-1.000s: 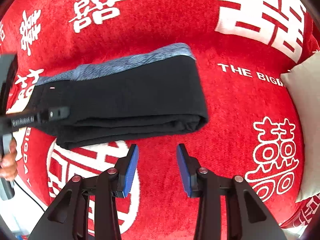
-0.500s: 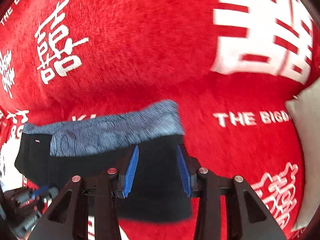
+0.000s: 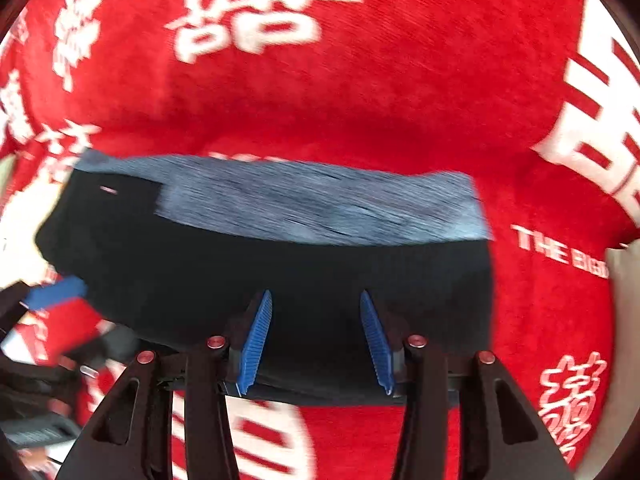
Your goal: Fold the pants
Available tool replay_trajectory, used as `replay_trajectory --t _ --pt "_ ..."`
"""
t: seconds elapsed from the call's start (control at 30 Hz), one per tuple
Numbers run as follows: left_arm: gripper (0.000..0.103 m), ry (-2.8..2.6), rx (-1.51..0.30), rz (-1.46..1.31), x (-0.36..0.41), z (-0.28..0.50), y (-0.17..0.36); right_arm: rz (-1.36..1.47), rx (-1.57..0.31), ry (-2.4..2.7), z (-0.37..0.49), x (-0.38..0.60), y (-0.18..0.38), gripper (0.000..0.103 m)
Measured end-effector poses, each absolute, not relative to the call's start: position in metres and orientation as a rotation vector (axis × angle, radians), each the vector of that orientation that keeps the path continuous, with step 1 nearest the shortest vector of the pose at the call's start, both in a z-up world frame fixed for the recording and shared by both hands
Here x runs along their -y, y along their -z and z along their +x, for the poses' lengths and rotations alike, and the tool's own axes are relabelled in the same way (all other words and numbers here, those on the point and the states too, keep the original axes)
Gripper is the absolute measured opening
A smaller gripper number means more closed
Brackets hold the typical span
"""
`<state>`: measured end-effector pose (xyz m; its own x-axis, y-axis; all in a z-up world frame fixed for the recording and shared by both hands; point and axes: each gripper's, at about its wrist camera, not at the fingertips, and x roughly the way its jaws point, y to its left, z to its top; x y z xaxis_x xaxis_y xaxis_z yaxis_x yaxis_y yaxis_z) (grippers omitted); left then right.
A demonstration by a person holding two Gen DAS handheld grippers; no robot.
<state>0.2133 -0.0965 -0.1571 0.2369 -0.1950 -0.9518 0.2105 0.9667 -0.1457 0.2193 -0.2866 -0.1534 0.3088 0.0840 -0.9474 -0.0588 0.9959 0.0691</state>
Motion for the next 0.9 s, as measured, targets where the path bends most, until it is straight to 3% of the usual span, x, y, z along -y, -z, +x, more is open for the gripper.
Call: replay_trajectory --t 0.2,0.23,0.9 --pt "0.082 0.151 -1.352 0.045 0.06 0.206 0.173 0.056 -1.37 -0.217 0.233 0.222 0.196 0.051" --pt "0.082 0.133 -1.359 0.047 0.055 0.205 0.175 0.015 -1.321 -0.186 0.23 0.215 0.198 0.052" --pt "0.082 -0.087 -1.395 -0.165 -0.037 0.206 0.195 -0.103 -1.367 -0.144 0.203 0.202 0.191 0.057"
